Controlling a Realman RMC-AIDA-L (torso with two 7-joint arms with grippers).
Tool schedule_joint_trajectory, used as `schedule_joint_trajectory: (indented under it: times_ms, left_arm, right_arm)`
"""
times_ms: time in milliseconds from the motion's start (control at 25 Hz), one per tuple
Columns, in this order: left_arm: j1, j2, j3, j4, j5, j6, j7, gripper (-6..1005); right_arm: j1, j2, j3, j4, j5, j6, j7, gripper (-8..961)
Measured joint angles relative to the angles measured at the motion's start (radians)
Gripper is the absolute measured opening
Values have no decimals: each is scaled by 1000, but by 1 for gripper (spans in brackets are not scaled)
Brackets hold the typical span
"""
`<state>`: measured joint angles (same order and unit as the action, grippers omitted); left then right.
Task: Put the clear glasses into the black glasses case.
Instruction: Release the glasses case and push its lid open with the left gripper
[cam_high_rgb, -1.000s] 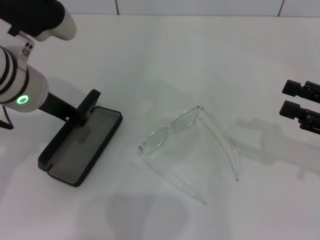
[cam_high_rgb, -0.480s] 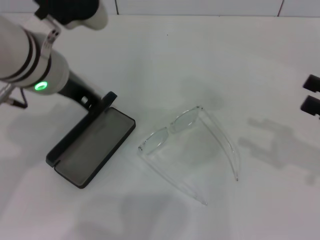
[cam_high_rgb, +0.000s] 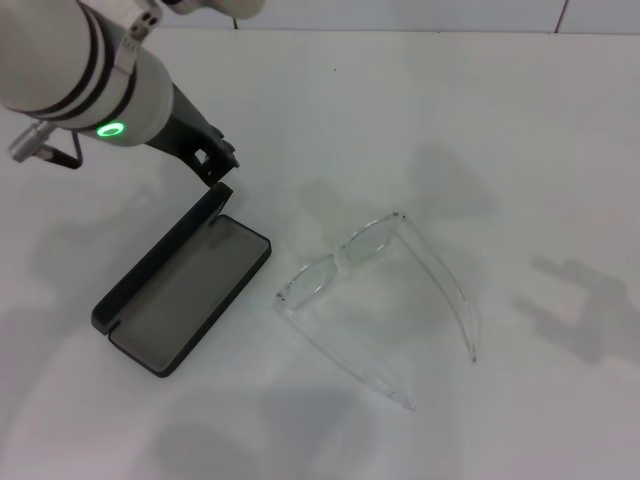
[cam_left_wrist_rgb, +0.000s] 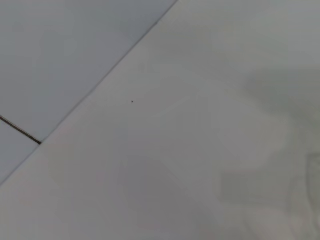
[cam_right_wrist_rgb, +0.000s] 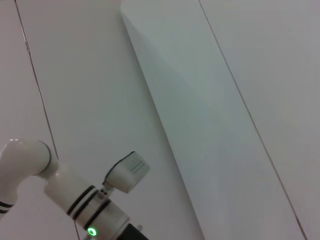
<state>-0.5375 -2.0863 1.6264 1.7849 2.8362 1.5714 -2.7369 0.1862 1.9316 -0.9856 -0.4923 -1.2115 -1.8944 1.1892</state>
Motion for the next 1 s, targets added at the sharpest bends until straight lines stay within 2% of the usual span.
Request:
schedule_joint_trajectory:
  times_ms: [240,400,720,840,1000]
  left_arm:
    - [13,-4,5,62,-1,137,-15,134]
    - [36,-4,7,62,-1,151,-36,180]
    - [58,-7,7,19,-1,143,-43,491]
    - [52,-7,2,-42,-2,120,-42,627]
    - [38,-3,-8,-111,-2,98,-38,627]
  right_arm:
    - [5,1,1,1,-6,9,-3,633]
    - [29,4,-1,2,-23,17,-4,633]
    - [60,2,0,37,-41,22,-9,633]
    - [59,1,1,41,-41,30,-17,633]
    - [56,3,1,42,-42,38,-21,633]
